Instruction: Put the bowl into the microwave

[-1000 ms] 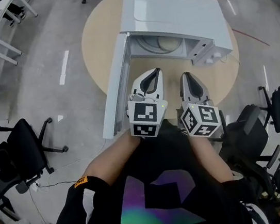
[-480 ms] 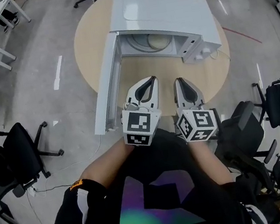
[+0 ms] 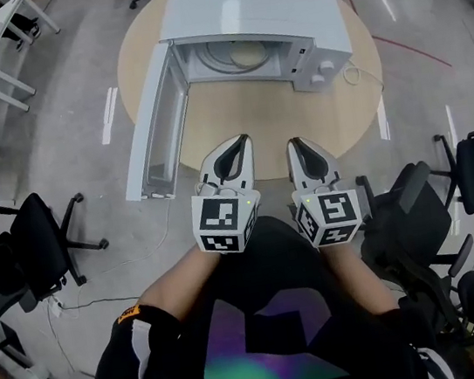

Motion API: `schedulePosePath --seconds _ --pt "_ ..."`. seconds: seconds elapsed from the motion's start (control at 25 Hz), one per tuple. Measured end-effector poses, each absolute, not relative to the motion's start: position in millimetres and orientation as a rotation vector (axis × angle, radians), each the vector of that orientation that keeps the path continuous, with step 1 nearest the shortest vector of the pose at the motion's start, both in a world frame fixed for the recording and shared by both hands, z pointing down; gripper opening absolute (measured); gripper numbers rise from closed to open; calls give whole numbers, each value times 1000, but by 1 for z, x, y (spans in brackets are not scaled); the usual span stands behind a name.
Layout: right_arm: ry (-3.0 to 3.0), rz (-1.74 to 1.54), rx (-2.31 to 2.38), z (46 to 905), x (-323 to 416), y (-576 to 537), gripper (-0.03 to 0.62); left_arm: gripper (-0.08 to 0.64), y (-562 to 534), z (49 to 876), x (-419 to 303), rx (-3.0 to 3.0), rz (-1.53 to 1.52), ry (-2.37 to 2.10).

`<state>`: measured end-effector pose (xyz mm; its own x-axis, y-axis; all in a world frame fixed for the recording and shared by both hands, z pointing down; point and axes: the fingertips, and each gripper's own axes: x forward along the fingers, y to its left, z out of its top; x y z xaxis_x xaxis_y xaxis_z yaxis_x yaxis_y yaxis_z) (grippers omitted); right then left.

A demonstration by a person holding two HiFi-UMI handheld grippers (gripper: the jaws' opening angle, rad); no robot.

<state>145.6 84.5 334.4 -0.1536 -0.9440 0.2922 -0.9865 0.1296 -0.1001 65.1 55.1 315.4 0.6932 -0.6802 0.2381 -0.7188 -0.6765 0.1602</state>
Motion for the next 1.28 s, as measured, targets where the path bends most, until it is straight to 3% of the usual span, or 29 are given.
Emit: schedulePosePath --seconds 0.8,1.28 --pt "-2463 343 1702 328 167 226 35 44 218 306 83 2581 233 -1426" --pt "-2490 336 1634 323 128 264 35 44 257 304 48 2563 228 -1473"
